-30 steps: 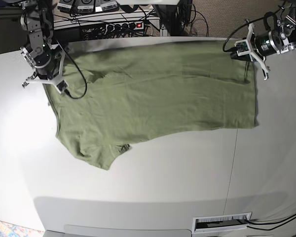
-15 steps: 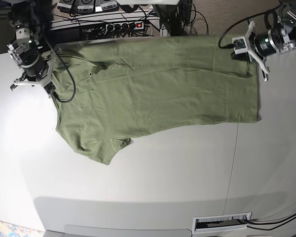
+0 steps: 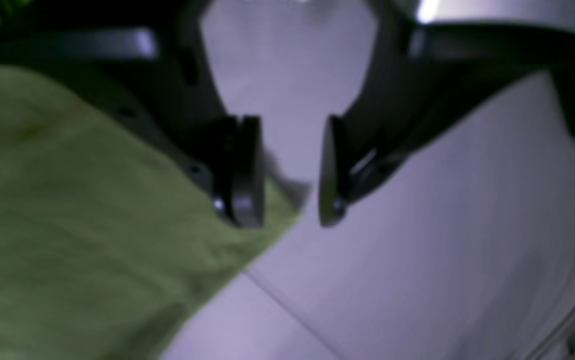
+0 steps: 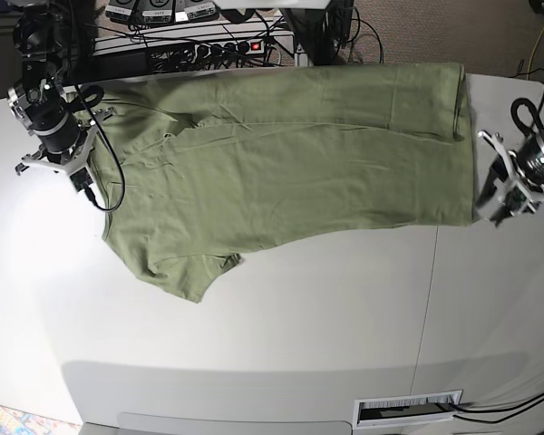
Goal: Fold the T-shirt properly
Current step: 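Grasp the shirt's side edges midway with both grippers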
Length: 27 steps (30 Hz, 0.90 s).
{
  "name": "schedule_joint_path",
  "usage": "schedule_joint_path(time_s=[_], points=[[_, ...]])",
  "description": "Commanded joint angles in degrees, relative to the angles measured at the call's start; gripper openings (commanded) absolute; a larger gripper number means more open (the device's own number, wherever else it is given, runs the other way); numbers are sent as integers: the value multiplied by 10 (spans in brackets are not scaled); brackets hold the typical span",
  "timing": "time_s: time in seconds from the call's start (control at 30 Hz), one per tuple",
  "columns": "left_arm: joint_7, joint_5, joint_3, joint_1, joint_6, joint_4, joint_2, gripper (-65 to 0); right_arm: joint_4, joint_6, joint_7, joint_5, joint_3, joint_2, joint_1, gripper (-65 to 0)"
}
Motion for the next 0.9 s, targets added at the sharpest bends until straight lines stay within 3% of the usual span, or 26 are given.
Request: schedule_joint_path(time_s=[0.0, 0.13, 0.33, 0.87], points=[[-14, -21, -7, -23, -7, -14, -11, -439, 10, -5, 8, 3, 6, 8, 8, -650], [-8, -41, -7, -83, -67, -93, 14, -439, 10, -5, 7, 3, 6, 6, 10, -650], [114, -128, -7, -148, -128, -156, 52, -439, 10, -4, 2, 3, 6, 6, 10, -650], [121, -132, -7, -184, -127, -229, 101, -418, 11, -4, 0, 3, 6, 7, 10, -626]])
